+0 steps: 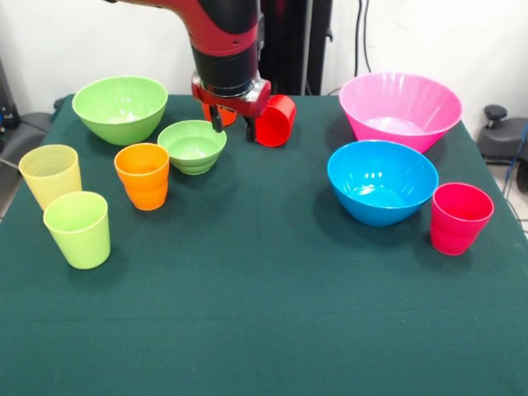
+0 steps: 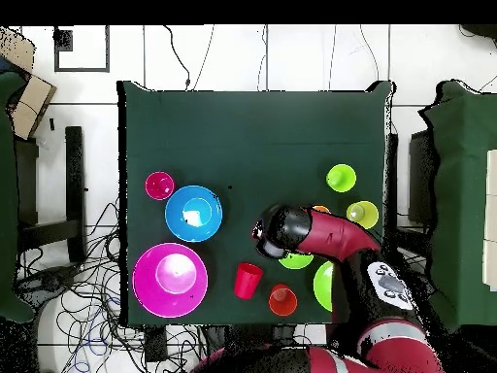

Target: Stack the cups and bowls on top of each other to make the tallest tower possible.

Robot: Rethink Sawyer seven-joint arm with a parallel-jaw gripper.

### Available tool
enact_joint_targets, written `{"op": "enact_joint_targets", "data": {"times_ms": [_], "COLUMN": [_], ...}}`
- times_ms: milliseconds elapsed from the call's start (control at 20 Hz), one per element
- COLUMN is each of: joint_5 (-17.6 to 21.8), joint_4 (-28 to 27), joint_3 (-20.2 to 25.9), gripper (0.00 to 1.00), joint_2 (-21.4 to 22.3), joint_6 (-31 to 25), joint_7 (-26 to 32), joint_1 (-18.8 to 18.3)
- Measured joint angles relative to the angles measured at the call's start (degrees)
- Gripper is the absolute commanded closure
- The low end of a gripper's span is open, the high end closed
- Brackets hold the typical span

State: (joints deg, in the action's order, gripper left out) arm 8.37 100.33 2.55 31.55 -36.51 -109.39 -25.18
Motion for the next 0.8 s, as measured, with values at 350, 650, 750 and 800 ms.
{"op": "enact_joint_targets", "data": {"times_ms": [350,650,750,800], "joint_5": [0.0,0.0,0.0,0.0], "joint_4": [0.0,0.0,0.0,0.0], "joint_3": [-1.5,-2.3,-2.4,-2.5], "gripper": [0.0,0.0,0.0,0.0], "joint_2": [-0.2,-0.3,-0.4,-0.3], "joint_6": [3.2,5.0,5.1,5.2], "joint_7": [0.0,0.0,0.0,0.0], "joint_1": [0.6,0.6,0.6,0.6]}}
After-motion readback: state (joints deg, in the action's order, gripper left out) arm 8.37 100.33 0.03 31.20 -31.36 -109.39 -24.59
